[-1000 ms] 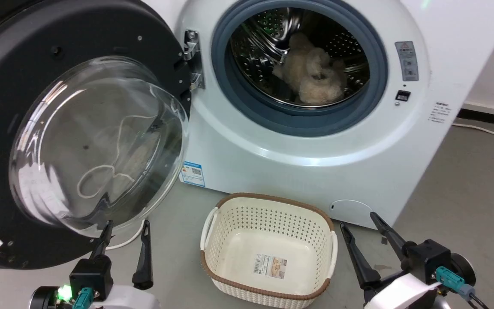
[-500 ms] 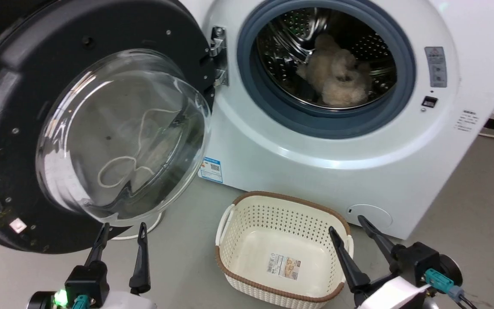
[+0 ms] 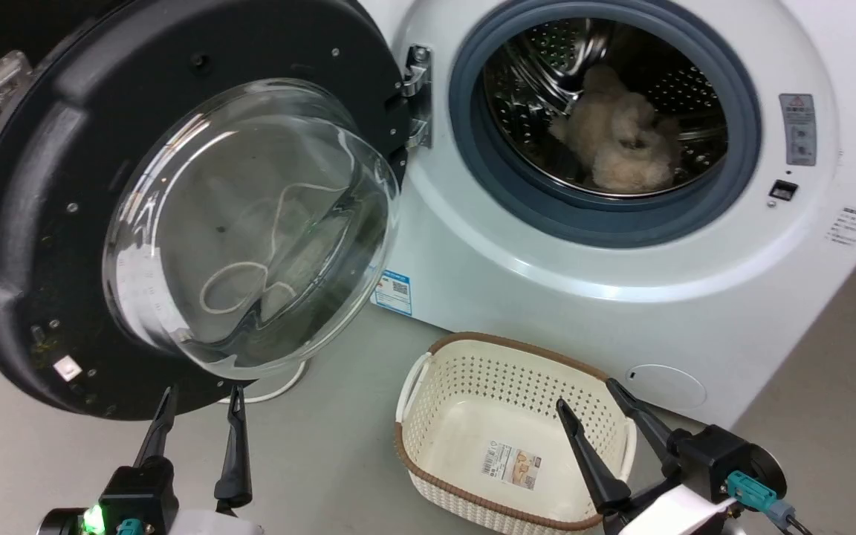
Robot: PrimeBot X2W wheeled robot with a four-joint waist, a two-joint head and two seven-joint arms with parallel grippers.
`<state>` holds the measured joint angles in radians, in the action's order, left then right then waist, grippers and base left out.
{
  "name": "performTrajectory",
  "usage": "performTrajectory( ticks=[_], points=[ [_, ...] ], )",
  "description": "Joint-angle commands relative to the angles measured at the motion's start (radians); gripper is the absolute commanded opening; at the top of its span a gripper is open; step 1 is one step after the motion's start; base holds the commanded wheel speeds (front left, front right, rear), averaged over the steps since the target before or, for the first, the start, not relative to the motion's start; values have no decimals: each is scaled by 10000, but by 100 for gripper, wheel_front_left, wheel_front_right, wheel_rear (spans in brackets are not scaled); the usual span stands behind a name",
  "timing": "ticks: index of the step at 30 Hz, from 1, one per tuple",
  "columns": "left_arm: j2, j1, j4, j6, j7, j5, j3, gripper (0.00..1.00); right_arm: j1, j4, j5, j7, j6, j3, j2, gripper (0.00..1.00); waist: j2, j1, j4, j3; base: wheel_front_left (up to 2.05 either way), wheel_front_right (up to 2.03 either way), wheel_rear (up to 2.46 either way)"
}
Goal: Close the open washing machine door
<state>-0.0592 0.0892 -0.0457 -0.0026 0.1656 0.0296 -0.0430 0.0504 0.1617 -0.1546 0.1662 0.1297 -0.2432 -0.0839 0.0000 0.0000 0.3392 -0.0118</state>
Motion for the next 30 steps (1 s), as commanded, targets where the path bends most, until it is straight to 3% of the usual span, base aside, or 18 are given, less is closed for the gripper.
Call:
performTrajectory(
  ticks=[1,9,10,17,20,26,30],
  points=[
    [-14,185,-50,-27,111,25,-27,100,130,78,-93,109,7,-71,-70,100,0,0,79,-5,0,0,0],
    [-2,240,-3,-105,278,104,-74,100,58,217,-217,275,7,-144,-103,100,0,0,395,-39,0,0,0],
    [9,230,35,-206,341,278,-106,0,13,237,-245,338,7,-177,-102,100,0,0,513,-54,0,0,0],
    [30,-305,-543,-601,529,1509,-966,0,-354,187,-185,523,8,-4,-78,100,0,0,848,-45,0,0,0],
    [-219,-711,-551,-777,591,2288,-1562,0,-508,58,-104,532,8,151,-82,100,0,0,874,141,0,0,0],
    [-1142,-2151,-227,-894,-387,4761,-3259,0,-413,-229,-39,493,9,91,-269,100,0,0,527,727,0,0,0],
    [-1946,-3390,740,-692,-1594,6695,-4481,0,-259,-333,-124,540,9,132,-356,100,0,0,296,1041,0,0,0]
  ],
)
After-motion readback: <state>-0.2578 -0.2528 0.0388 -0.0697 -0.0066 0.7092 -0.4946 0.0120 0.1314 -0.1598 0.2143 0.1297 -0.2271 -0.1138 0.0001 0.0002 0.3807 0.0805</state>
